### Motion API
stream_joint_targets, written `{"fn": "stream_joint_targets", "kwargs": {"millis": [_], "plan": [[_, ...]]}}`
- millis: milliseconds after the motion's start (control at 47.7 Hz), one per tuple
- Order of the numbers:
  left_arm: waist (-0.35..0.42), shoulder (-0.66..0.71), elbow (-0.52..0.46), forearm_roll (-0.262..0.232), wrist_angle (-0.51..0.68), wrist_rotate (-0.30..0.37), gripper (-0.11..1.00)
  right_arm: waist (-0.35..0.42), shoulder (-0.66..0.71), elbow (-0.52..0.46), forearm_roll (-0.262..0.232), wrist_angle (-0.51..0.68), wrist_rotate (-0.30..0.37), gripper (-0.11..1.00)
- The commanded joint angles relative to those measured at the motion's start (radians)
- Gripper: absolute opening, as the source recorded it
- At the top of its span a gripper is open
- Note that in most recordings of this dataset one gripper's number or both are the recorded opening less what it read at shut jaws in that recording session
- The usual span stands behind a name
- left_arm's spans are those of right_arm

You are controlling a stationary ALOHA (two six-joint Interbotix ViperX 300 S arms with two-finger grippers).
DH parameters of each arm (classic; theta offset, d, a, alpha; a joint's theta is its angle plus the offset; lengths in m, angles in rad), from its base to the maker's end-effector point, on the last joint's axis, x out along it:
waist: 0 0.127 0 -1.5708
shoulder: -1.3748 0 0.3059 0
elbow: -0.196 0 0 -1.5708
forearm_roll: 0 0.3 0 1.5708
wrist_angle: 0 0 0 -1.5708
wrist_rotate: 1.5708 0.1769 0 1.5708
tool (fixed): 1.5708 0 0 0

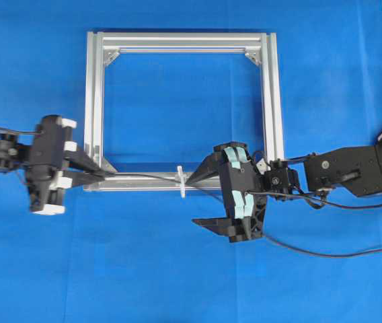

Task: Insert the wire through the string loop located in the center.
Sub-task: 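Pull the plug leftward with the left gripper, drawing cable through loop, then open the left gripper to release the plug near the frame corner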

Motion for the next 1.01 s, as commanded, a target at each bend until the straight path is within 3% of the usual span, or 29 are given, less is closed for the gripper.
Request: {"fn": "stream_joint_targets", "kwargs": {"millis": [0, 441, 986], "plan": [[-0.006, -0.046, 0.021, 0.000, -0.005, -0.002, 0.07, 0.002, -0.029, -0.006, 0.000, 0.002, 0.002, 0.94], [-0.006, -0.074, 0.043, 0.000, 0.078, 0.000, 0.07, 0.005, -0.031, -0.006, 0.000, 0.017, 0.002, 0.94], [-0.006, -0.069, 0.028, 0.002, 0.074, -0.002, 0.07, 0.009, -0.040, -0.014, 0.000, 0.017, 0.005, 0.94]]}}
